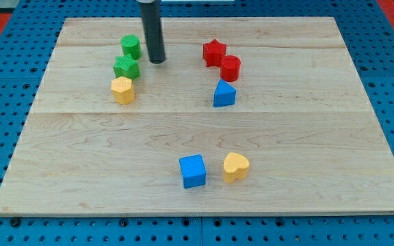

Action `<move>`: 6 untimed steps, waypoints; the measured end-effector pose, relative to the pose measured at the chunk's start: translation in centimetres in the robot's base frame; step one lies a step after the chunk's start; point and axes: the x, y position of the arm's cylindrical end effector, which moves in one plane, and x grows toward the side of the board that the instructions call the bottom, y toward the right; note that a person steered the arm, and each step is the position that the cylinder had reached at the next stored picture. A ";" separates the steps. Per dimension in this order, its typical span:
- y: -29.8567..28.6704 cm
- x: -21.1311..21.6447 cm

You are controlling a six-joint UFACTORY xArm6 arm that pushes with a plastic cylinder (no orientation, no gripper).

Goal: Slide the red circle towards right and up a bit

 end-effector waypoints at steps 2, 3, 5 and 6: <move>8.9 1.8; 12.1 1.2; 14.0 2.4; 15.7 3.9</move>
